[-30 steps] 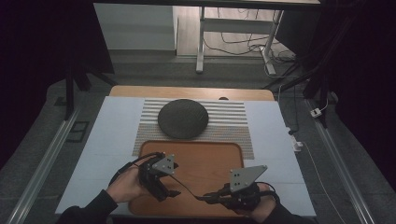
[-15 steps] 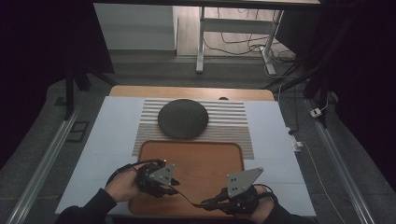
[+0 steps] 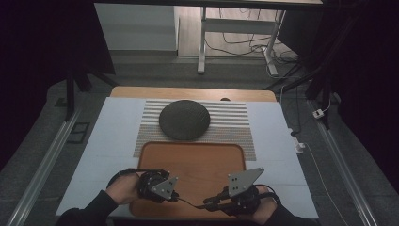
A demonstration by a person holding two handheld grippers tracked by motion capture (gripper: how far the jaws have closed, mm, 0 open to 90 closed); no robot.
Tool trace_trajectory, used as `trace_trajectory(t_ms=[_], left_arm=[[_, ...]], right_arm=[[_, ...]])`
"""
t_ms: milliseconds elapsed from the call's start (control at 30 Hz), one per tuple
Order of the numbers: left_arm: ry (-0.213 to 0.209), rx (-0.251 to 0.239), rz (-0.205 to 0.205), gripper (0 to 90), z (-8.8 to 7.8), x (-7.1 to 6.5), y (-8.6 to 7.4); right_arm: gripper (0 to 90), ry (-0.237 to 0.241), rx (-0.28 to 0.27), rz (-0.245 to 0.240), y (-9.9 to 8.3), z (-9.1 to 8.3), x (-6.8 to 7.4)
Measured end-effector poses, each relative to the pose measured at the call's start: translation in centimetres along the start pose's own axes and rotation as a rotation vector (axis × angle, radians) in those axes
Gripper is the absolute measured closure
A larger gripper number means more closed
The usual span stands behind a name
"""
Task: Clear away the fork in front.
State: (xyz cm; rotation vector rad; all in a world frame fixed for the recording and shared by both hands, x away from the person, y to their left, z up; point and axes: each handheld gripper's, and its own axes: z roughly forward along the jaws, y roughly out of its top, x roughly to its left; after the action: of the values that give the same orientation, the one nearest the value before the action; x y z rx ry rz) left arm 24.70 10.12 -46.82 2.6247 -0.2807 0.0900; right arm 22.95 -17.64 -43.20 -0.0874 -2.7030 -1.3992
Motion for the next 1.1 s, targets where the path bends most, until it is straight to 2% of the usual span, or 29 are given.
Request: trace_trajectory(t_ms=[67, 100, 167, 200, 233, 267, 300, 367, 400, 433, 467, 500, 533, 567, 600, 733, 833, 900, 1033, 1100], left_arm=[[-0.011, -0.006, -0.026, 85.6, 0.0, 0.0, 0.0], [-0.011, -0.015, -0.049, 85.7, 0.0, 0.1, -0.1], [-0.021, -0.039, -0.114, 85.7, -0.3, 0.3, -0.1], [-0.022, -0.054, -0.160, 85.7, -0.3, 0.3, -0.1], [-0.026, -0.059, -0.187, 85.7, -0.5, 0.4, -0.2], [-0.028, -0.066, -0.206, 85.7, -0.7, 0.4, -0.3], [-0.028, -0.066, -0.206, 85.7, -0.7, 0.4, -0.3], [-0.016, -0.079, -0.264, 85.7, -1.1, 0.3, -0.7], [-0.016, -0.079, -0.264, 85.7, -1.1, 0.3, -0.7], [0.003, -0.082, -0.308, 85.7, -1.3, 0.2, -1.0], [0.003, -0.082, -0.308, 85.7, -1.3, 0.2, -1.0], [0.018, -0.076, -0.344, 85.7, -1.6, 0.2, -1.3], [0.018, -0.076, -0.344, 85.7, -1.6, 0.2, -1.3], [0.026, -0.077, -0.391, 85.7, -1.8, 0.2, -1.7], [0.026, -0.077, -0.391, 85.7, -1.8, 0.2, -1.7], [0.031, -0.078, -0.470, 85.7, -2.0, -0.2, -2.2], [0.033, -0.074, -0.528, 85.7, -2.2, -0.4, -2.5], [0.034, -0.076, -0.573, 85.7, -2.3, -0.6, -2.8], [0.050, -0.087, -0.673, 85.6, -2.5, -0.9, -3.6], [0.060, -0.092, -0.728, 85.6, -2.6, -1.0, -4.0]], right_arm=[[73.4, -0.047, 0.006, 0.017, -0.1, 0.0, -0.3], [67.0, -0.095, 0.012, 0.033, -0.1, 0.1, -0.4], [61.0, -0.129, 0.014, 0.034, -0.1, 0.2, -0.5], [57.0, -0.154, 0.011, 0.033, -0.1, 0.2, -0.5], [52.9, -0.184, 0.009, 0.037, -0.1, 0.1, -0.5], [49.5, -0.209, 0.006, 0.037, 0.0, 0.1, -0.5], [46.2, -0.239, -0.001, 0.046, 0.0, -0.1, -0.5], [41.0, -0.307, -0.001, 0.071, -0.1, -0.5, -0.7], [38.6, -0.323, 0.000, 0.081, -0.2, -0.6, -0.8], [36.7, -0.346, 0.002, 0.102, -0.3, -0.7, -0.9], [34.2, -0.365, 0.011, 0.115, -0.4, -0.9, -1.0], [31.4, -0.377, 0.019, 0.131, -0.6, -0.9, -1.1], [29.4, -0.393, 0.023, 0.145, -0.7, -1.0, -1.1], [27.3, -0.410, 0.030, 0.155, -0.8, -1.2, -1.2], [25.4, -0.424, 0.033, 0.164, -0.9, -1.3, -1.2], [20.4, -0.478, 0.057, 0.188, -1.4, -1.8, -1.0], [18.0, -0.496, 0.053, 0.204, -1.8, -2.1, -0.9], [13.4, -0.538, 0.064, 0.225, -2.4, -2.5, -0.6], [9.6, -0.574, 0.063, 0.243, -3.0, -3.0, -0.3], [6.0, -0.601, 0.062, 0.268, -3.5, -3.6, 0.0]])
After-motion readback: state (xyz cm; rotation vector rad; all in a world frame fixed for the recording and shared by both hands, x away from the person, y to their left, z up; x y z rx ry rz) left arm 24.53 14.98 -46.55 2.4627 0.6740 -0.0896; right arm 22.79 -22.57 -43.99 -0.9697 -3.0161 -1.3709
